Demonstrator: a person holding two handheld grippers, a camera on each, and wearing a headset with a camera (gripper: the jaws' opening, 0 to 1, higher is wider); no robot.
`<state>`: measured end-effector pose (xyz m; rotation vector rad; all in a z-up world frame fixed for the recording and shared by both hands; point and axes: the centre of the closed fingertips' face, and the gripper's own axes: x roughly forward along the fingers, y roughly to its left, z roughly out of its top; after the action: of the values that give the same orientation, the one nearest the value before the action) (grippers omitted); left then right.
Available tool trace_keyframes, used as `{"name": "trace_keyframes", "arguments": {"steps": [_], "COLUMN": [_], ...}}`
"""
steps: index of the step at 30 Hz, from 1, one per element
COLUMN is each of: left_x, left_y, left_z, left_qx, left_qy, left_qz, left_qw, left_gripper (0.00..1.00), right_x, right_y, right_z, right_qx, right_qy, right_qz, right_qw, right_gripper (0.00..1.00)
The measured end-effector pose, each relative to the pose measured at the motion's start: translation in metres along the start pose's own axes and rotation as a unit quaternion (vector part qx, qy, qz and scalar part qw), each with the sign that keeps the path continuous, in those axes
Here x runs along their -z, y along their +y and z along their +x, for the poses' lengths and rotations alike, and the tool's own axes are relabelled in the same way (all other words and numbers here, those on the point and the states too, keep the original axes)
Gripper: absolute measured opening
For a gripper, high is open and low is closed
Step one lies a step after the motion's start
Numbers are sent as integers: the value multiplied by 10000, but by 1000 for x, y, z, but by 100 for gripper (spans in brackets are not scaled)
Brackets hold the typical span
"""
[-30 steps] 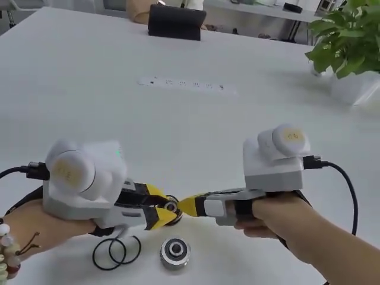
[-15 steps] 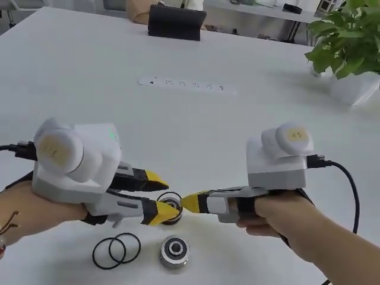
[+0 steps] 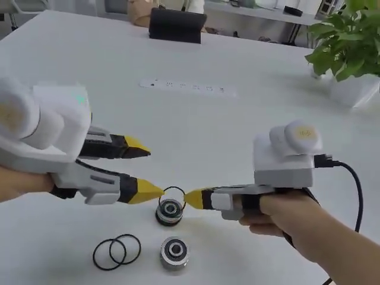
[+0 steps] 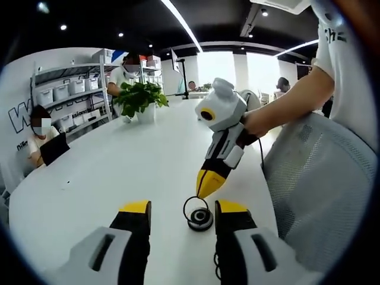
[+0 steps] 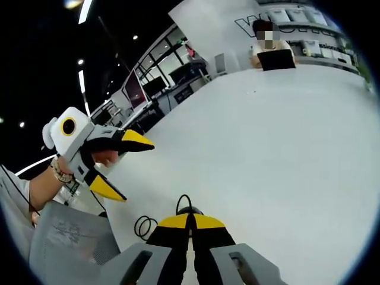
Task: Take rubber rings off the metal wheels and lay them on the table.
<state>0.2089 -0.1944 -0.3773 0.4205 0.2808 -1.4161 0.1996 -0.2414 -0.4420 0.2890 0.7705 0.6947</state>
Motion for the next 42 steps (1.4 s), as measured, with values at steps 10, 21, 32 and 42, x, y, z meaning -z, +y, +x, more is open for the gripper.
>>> {"name": "trace_keyframes", "arguments": {"steps": [10,21,32,42], "left_x": [-4,-6,16,29], "left_y": [-9,-15,-27,-38], "left_z": [-34,-73,-99,-113], "left_qx": [52,-194,-347,-480], "left_qy": [42,-41,181,176], "left_qz": [88,7,-56,-308], "left_qw": [9999,9998,9992,9982], "left_gripper": [56,71,75,79], "right_x": [-6,-9,-13,-15], "right_y": [4,10,24,32], "right_z": [-2,-3,-4,-4], "right_qx": [-44,-135,-308,-429], "right_qy": [-94,-137,-194,-227], "right_qz": [-3,-16,-73,-90], "right_qw": [9999,9998,9993,9988], "right_gripper": [0,0,0,0]}}
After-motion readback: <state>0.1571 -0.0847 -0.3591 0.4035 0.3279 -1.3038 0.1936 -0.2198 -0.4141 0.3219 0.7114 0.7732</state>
